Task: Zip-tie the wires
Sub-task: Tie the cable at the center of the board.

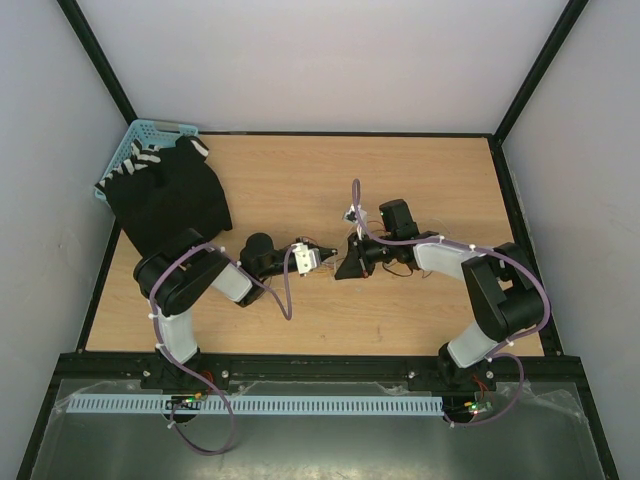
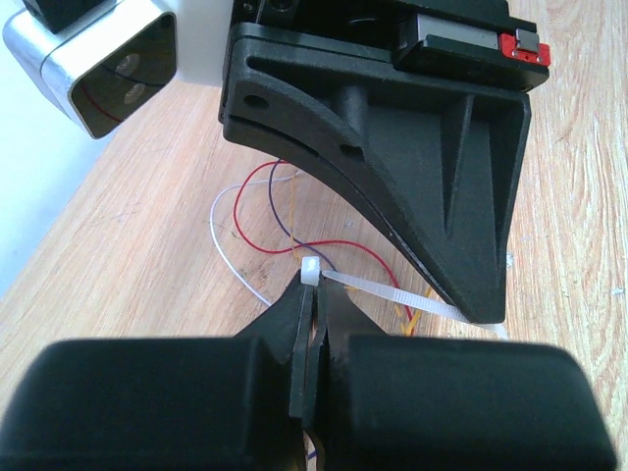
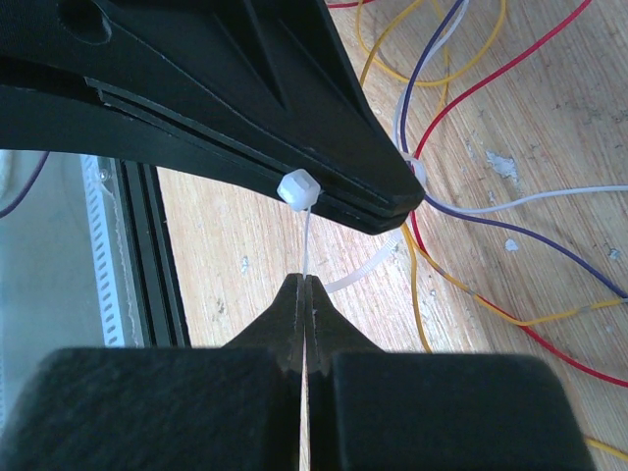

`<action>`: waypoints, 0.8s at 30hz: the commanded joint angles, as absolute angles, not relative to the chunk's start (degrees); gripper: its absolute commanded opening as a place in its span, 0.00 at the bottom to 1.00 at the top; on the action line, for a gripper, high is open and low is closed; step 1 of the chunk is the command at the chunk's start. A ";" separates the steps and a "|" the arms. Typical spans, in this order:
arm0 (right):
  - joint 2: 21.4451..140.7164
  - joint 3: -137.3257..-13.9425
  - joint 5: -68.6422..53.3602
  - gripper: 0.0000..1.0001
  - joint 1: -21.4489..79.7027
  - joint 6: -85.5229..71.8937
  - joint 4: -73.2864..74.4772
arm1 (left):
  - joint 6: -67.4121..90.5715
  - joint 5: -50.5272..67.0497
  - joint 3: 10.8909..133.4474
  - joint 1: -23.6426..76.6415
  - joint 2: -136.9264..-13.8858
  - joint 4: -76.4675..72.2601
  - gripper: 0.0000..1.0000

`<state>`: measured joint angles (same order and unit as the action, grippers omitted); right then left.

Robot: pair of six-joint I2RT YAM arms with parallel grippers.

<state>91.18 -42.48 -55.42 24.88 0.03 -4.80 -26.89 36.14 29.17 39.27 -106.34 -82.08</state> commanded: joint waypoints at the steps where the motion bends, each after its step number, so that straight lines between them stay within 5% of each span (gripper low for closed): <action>1: 91.58 -43.10 -57.05 0.00 25.25 0.53 -4.97 | -28.37 36.99 29.10 39.68 -106.52 -84.81 0.00; 24: 90.63 -44.29 -56.47 0.00 25.15 0.00 -4.73 | -30.15 36.68 28.65 40.08 -107.07 -84.81 0.00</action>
<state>91.20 -42.68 -55.40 24.99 -0.01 -4.73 -28.73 36.12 29.17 39.64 -106.37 -82.08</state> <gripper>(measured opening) 0.009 0.002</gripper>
